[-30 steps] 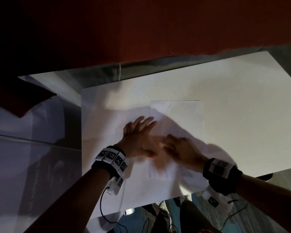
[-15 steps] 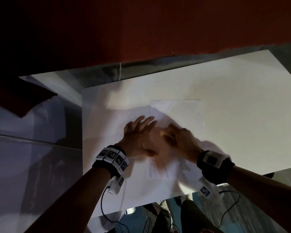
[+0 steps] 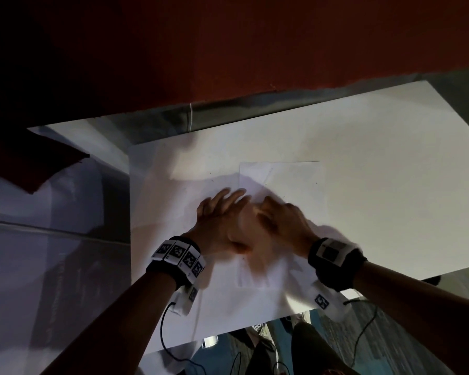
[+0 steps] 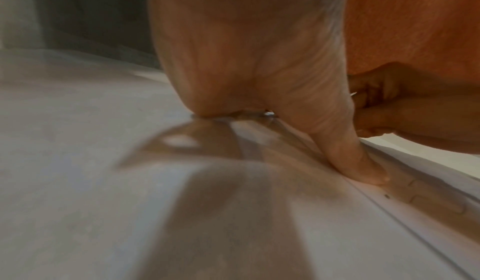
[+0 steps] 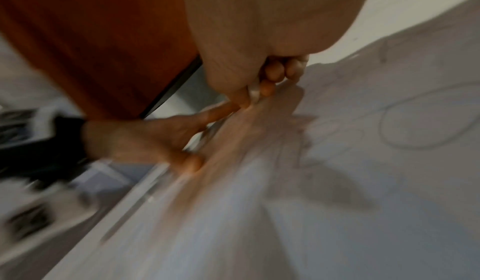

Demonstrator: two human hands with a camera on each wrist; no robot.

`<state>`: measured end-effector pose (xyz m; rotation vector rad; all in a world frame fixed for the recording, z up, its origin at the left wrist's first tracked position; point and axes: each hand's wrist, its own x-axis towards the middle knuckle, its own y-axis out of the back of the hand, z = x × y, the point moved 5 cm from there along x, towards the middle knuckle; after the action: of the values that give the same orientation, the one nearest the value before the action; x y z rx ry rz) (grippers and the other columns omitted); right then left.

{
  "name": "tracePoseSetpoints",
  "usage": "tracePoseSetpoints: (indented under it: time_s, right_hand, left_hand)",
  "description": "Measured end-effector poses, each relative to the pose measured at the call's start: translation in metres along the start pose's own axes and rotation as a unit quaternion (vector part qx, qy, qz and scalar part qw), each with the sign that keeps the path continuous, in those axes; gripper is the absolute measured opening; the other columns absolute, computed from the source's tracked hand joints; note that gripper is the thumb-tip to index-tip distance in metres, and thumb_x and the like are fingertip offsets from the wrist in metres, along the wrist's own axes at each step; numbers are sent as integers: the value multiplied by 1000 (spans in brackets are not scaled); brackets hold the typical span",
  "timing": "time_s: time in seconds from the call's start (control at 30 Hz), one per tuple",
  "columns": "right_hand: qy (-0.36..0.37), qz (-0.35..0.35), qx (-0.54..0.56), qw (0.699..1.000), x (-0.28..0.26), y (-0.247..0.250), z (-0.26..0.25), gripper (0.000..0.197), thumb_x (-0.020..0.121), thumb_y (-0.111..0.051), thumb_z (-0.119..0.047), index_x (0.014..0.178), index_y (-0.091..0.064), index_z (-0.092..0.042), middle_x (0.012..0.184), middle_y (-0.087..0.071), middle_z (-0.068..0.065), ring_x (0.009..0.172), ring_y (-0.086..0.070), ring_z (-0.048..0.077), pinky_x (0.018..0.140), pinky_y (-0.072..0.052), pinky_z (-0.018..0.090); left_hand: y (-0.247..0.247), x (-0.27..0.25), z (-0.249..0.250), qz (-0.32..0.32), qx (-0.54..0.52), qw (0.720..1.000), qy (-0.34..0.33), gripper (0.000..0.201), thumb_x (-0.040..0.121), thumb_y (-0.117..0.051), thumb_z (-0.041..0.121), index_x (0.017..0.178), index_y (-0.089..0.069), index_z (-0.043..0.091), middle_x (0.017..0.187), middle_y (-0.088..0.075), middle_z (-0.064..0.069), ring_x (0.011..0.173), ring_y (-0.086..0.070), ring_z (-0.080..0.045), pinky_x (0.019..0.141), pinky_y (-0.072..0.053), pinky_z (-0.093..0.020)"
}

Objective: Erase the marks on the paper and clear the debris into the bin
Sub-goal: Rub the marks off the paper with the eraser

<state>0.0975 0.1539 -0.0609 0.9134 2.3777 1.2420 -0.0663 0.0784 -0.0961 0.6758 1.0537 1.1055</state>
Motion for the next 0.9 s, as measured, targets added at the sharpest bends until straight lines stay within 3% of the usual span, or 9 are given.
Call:
tracePoseSetpoints:
  time_s: [0.07, 0.17, 0.23, 0.43, 0.53, 0.67, 0.77, 0.83, 0.9]
  right_hand:
    - [77, -37, 13, 996, -13, -9, -17, 13, 94, -61, -23, 107, -59, -21, 88, -67, 0, 70, -64, 21, 62, -51, 35]
    - [-32, -1, 43, 999, -4, 11, 12, 16, 97, -53, -36, 102, -58, -22, 88, -67, 1, 75, -64, 24, 68, -52, 38]
    - [-107, 54, 62, 991, 1, 34, 36, 27, 96, -52, -47, 90, -58, -22, 80, -64, -3, 69, -60, 18, 63, -48, 34]
    - [-89, 17, 121, 989, -16, 42, 39, 20, 93, -65, -36, 74, -62, -41, 73, -61, -25, 67, -57, -5, 62, -38, 14]
    - [-78, 24, 109, 991, -15, 41, 32, 10, 92, -64, -33, 86, -71, -29, 83, -65, -18, 75, -59, -2, 68, -45, 19]
    - [-23, 55, 63, 996, -12, 40, 13, 8, 92, -66, -23, 87, -67, -16, 79, -48, -26, 69, -46, -6, 66, -35, 4]
    - [2, 85, 36, 996, -16, 33, 9, 5, 92, -65, -15, 88, -66, -12, 79, -50, -12, 70, -43, 5, 64, -34, 14]
    - [12, 42, -1, 999, -21, 14, 7, 11, 93, -58, -21, 93, -67, -15, 86, -59, 0, 78, -50, 18, 67, -43, 30]
    - [8, 5, -6, 1000, -25, 3, 5, 18, 93, -50, -27, 97, -66, -18, 95, -59, 1, 85, -48, 19, 70, -45, 33]
  left_hand:
    - [0, 1, 1, -2, 8, 1000, 2, 130, 64, -75, 78, 161, 1, 42, 166, 19, 25, 154, 24, -10, 124, 1, -51]
    - [3, -1, 4, -10, 12, 1000, 7, 129, 65, -76, 79, 161, 3, 43, 166, 19, 24, 153, 25, -10, 124, 5, -50]
    - [4, -2, 5, -18, 8, 1000, 12, 130, 66, -78, 76, 162, 3, 42, 167, 19, 22, 153, 26, -10, 124, 8, -50]
    - [11, 1, 22, -11, -30, 999, 16, 124, 70, -84, 60, 163, -4, 40, 168, 17, 20, 154, 23, -11, 122, 3, -49]
    - [9, 8, 40, 19, -51, 998, -15, 108, 76, -80, 58, 159, -13, 44, 168, 4, 21, 155, 20, -11, 122, -2, -50]
    - [-5, 12, 38, 27, 8, 1000, -14, 118, 71, -73, 74, 161, -4, 43, 170, 6, 18, 156, 18, -15, 121, -6, -53]
    - [-11, 14, 33, 30, 18, 999, -15, 120, 68, -70, 80, 160, -2, 46, 169, 9, 20, 156, 17, -16, 120, -7, -52]
    - [-11, 14, 33, 36, 31, 999, -23, 117, 68, -68, 81, 159, -3, 47, 170, 9, 19, 156, 16, -17, 120, -11, -52]
    - [-12, 14, 32, 44, 39, 998, -30, 116, 69, -66, 83, 160, -6, 45, 170, 7, 18, 156, 14, -18, 120, -14, -51]
